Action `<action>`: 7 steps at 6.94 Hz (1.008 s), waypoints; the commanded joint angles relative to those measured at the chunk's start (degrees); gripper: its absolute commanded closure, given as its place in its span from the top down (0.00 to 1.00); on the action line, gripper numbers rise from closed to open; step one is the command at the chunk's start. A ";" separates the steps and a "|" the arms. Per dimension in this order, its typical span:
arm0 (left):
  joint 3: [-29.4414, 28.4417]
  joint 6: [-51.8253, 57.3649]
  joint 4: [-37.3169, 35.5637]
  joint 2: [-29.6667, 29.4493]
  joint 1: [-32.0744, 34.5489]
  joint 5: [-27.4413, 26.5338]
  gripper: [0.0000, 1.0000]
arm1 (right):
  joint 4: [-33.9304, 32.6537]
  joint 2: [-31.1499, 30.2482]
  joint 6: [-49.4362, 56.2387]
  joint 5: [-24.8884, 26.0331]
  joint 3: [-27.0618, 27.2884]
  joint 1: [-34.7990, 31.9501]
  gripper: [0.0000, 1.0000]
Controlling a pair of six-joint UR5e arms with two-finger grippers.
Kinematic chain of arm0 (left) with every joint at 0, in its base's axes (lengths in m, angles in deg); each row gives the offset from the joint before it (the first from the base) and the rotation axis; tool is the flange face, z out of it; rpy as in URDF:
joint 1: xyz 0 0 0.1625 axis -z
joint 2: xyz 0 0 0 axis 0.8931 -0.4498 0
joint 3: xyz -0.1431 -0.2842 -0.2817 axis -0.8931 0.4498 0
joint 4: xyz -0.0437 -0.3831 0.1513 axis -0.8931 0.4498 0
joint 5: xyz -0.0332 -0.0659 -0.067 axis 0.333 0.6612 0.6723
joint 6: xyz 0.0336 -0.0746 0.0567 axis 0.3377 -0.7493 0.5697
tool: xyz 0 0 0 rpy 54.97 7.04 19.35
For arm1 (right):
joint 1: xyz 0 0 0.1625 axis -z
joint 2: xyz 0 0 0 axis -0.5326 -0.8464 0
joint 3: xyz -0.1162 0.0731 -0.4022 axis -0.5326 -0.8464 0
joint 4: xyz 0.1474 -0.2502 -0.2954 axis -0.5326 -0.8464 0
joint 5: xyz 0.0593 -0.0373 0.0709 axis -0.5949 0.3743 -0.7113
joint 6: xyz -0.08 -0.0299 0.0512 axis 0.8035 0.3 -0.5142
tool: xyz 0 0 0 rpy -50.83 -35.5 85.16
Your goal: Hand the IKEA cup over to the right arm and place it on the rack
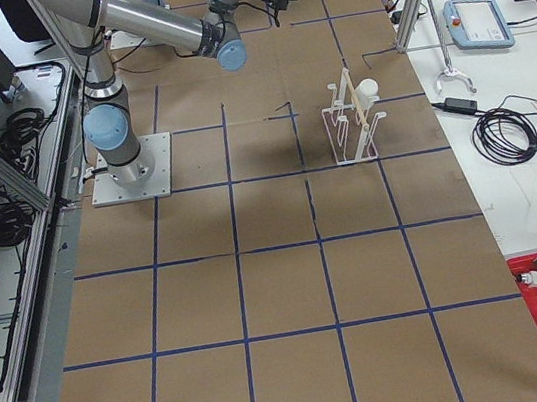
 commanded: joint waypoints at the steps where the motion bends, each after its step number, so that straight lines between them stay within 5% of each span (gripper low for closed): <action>1: -12.04 0.59 6.52 -4.83 0.54 7.76 0.00 | -0.15 0.11 -0.17 0.35 0.43 0.02 1.00; 5: -10.94 3.32 -3.90 -7.84 2.11 36.39 0.00 | -0.06 0.29 -0.09 0.18 0.35 -0.06 1.00; 7: -6.39 3.67 -16.71 -7.67 6.93 45.89 0.00 | -0.15 0.38 -0.09 0.09 0.34 0.02 1.00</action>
